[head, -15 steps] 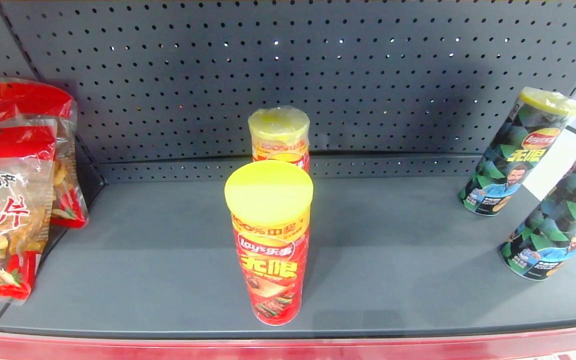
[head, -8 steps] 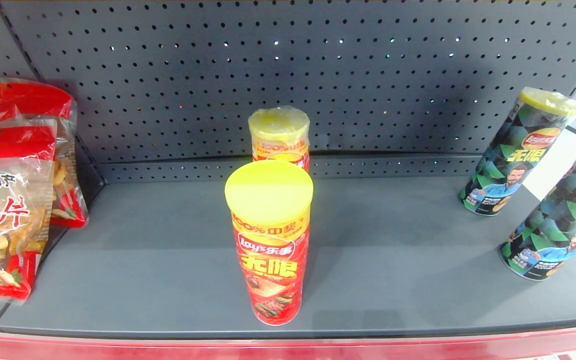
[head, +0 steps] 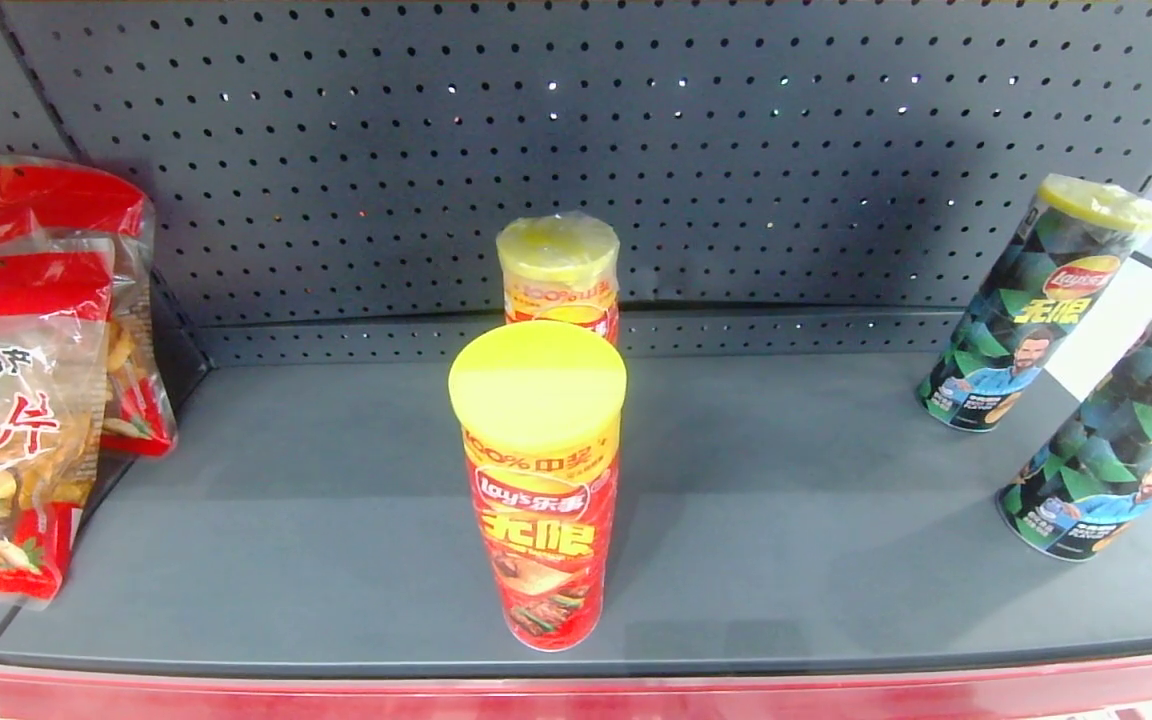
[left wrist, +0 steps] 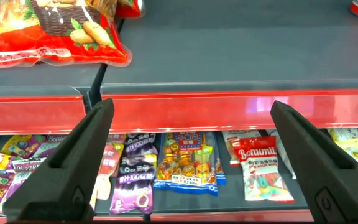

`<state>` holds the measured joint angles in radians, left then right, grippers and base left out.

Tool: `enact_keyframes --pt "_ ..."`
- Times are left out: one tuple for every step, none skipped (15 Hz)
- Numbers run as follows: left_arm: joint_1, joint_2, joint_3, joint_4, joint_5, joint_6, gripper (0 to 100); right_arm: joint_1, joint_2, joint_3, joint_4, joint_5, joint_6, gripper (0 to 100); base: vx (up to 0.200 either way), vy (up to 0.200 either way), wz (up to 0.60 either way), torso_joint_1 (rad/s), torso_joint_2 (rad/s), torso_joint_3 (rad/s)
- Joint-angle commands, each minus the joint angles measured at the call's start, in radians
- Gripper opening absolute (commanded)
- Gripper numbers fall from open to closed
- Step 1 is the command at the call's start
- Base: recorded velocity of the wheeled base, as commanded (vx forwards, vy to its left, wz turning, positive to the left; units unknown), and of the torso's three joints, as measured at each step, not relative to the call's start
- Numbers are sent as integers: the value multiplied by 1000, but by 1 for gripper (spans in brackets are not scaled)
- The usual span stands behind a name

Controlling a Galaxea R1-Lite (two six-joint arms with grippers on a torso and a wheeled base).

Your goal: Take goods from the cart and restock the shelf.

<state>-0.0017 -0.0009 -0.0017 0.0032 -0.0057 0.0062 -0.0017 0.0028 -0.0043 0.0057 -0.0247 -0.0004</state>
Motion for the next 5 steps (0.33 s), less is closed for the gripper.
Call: enact_keyframes --pt "0 1 0 0 0 0 100 0 2 0 2 0 0 100 0 0 0 0 0 0" --pt "0 1 0 0 0 0 100 0 2 0 2 0 -1 100 0 0 0 0 0 0" --pt "0 1 0 0 0 0 100 0 2 0 2 0 -1 100 0 0 0 0 0 0" --pt "0 1 0 0 0 0 100 0 2 0 2 0 -1 100 0 0 0 0 0 0" --pt "0 1 0 0 0 0 100 0 2 0 0 0 -3 100 0 0 0 0 0 0"
